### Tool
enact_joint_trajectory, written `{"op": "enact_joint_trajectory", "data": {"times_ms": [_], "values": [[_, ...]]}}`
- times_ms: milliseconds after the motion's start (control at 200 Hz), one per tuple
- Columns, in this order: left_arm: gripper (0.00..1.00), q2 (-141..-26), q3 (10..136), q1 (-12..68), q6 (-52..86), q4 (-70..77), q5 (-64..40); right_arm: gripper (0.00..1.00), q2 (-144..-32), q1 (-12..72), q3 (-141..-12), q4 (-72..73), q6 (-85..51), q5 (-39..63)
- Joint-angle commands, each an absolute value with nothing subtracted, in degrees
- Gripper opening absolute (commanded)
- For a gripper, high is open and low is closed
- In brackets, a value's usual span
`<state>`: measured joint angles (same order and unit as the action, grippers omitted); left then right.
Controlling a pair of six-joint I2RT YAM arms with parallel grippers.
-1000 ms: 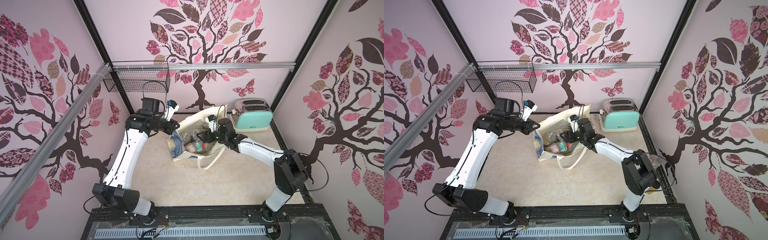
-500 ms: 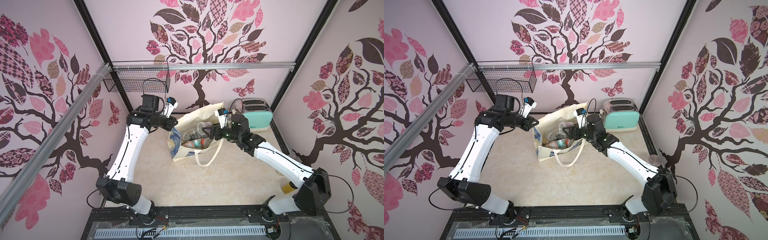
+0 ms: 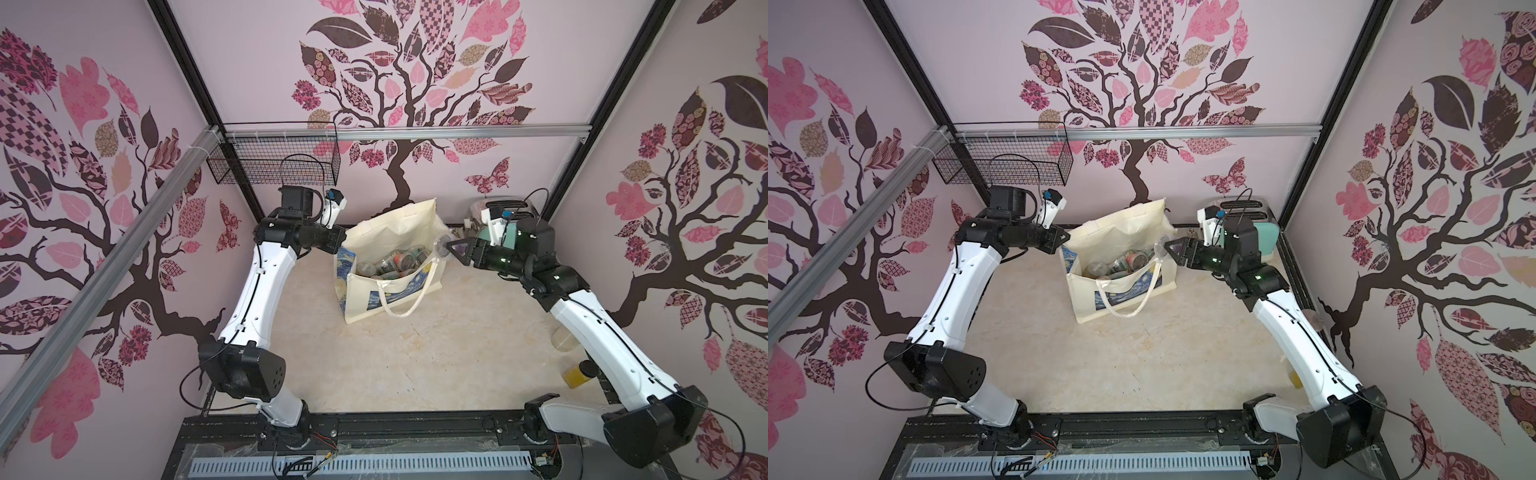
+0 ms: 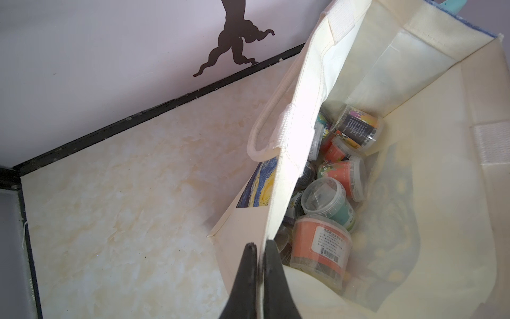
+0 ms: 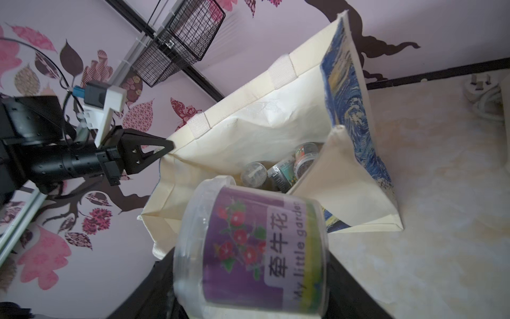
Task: Take out the seed jars from the canvas bag
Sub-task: Place the seed jar at the center of the board, then place the canvas bag at the center of the board.
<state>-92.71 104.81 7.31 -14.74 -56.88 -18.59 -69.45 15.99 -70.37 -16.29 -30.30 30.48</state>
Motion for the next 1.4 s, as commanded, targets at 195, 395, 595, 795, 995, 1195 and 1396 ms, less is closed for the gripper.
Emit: {"op": "enact_joint_trajectory", "data": {"times_ms": [195,395,595,795,995,1195,1396], "values": [[0.0,-94.34,106.35,6.88,-15.81,-52.65,-14.99,0.7,-65.57,11.49,-59.29,-22.72,-33.82,41.52],[0.0,-94.2,105.87,6.8,-15.6,-51.62,-14.05,0.68,-65.21,14.26,-45.24,-13.8,-36.26,42.9],[0.0,-93.96,105.56,6.75,-15.75,-52.02,-14.21,0.68,-72.09,22.38,-38.99,-7.16,-37.36,43.36],[0.0,-93.57,105.02,6.54,-15.83,-51.98,-13.97,0.68,-78.34,27.16,-37.55,-1.77,-38.67,45.33],[0.0,-93.76,104.96,6.51,-15.23,-51.94,-14.61,0.68,-85.61,28.88,-39.97,-3.66,-35.45,47.22],[0.0,-93.43,104.31,6.53,-15.82,-52.03,-14.42,0.69,-88.61,28.95,-39.95,-5.02,-33.35,48.08],[0.0,-93.22,103.76,6.51,-15.73,-52.2,-15.34,0.72,-89.01,28.86,-40.52,-7.98,-30.71,45.6]]}}
